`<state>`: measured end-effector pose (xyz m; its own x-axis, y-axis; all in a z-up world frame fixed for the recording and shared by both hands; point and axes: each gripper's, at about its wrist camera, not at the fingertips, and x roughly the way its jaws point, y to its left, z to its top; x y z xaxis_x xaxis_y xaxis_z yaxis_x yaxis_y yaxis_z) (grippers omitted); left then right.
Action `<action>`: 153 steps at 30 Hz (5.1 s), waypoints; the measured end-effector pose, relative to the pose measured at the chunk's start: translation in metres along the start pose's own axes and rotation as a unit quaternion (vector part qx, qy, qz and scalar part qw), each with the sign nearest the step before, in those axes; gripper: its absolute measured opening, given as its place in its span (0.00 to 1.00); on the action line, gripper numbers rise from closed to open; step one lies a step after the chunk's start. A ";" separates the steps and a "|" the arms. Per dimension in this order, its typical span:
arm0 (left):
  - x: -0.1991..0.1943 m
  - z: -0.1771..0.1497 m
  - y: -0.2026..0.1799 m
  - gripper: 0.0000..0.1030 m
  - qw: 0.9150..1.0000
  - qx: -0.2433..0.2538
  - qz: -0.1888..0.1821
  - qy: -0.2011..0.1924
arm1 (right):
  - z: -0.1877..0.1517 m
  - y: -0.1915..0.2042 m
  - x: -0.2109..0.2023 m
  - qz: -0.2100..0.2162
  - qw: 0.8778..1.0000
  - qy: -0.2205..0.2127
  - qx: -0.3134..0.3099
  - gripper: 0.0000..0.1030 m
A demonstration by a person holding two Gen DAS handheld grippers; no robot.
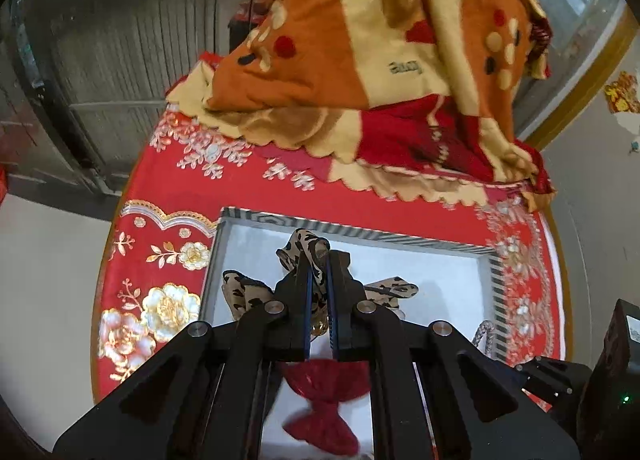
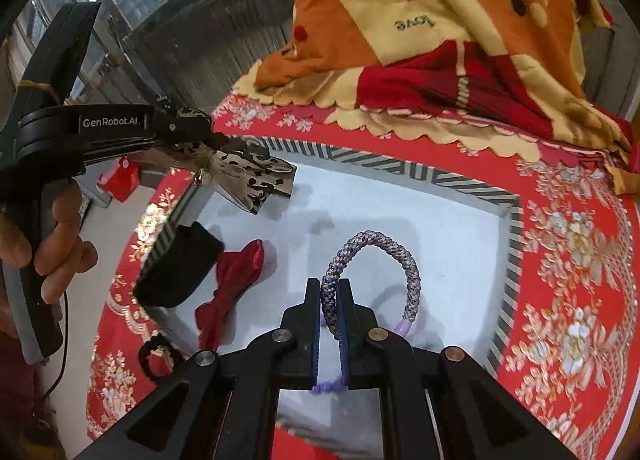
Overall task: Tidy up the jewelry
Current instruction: 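Lift and carry the scrunchie and rhinestone bracelet over the white tray with both tools, then lower the scrunchie into the tray and open the left tool while the right releases the bracelet, then withdraw both open tools from the tray toward the remaining accessories, then grasp the multicolour bead bracelet with the left tool while the right grasps the blue-green beaded hair tie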
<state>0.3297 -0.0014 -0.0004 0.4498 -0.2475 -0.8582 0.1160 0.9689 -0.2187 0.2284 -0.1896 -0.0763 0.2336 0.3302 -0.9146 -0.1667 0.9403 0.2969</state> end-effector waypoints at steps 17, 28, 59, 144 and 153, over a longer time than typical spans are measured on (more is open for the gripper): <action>0.041 -0.034 0.043 0.09 0.998 -0.022 0.043 0.047 | 0.012 -0.005 0.071 0.018 0.999 0.047 0.011 0.07; 0.011 -0.043 0.033 0.43 0.998 -0.025 0.043 0.033 | 0.004 -0.006 0.030 0.033 0.999 0.012 0.022 0.25; -0.098 -0.157 -0.019 0.43 0.995 -0.004 0.101 -0.007 | -0.110 0.007 -0.088 0.018 0.998 -0.024 0.048 0.30; -0.075 -0.293 0.017 0.55 0.986 -0.101 0.070 0.110 | -0.184 -0.017 -0.052 -0.022 0.998 0.059 -0.002 0.38; -0.057 -0.285 0.017 0.55 0.986 -0.085 0.094 0.112 | -0.178 -0.020 -0.037 -0.028 0.998 0.053 -0.004 0.36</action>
<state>0.0539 0.0298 -0.0876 0.2397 -0.0747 -0.9680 -0.1091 0.9886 -0.1033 0.0522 -0.2357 -0.0976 0.1409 0.2663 -0.9535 -0.1643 0.9561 0.2428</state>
